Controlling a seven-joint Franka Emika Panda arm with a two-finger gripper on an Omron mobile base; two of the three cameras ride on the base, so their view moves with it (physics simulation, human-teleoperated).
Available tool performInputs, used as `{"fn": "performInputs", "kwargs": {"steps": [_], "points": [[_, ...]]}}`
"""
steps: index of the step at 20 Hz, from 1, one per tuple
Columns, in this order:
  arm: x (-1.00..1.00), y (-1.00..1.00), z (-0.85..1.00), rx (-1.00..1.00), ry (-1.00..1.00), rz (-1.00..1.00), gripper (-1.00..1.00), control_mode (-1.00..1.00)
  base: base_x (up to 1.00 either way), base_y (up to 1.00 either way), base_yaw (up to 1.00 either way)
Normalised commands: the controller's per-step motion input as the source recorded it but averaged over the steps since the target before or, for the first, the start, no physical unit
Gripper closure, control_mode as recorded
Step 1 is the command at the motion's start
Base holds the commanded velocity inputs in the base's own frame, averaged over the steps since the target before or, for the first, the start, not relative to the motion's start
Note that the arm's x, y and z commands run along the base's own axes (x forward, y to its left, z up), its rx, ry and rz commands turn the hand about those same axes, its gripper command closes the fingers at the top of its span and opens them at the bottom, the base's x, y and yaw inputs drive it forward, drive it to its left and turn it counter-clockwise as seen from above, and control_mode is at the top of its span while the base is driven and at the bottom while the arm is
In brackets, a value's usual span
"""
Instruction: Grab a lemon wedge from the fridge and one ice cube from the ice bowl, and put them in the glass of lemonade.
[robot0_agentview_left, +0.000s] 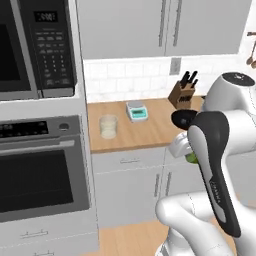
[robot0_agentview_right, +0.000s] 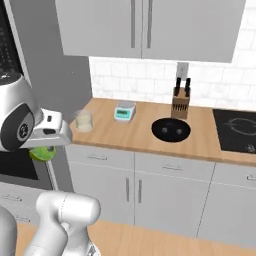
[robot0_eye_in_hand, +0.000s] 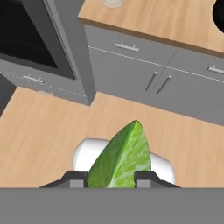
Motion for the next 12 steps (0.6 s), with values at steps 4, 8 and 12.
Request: {"fn": "performInputs", "kwargs": {"steps": [4,8,12], "points": [[0.0,0.0,0.0,0.0,0.0,0.0,1.0,1.0,0.34,-0.53,0.45],[0.0,0.0,0.0,0.0,0.0,0.0,1.0,1.0,0.5,-0.54,0.33],[0.0,0.0,0.0,0.0,0.0,0.0,1.0,1.0,0.81,-0.54,0.26]]}}
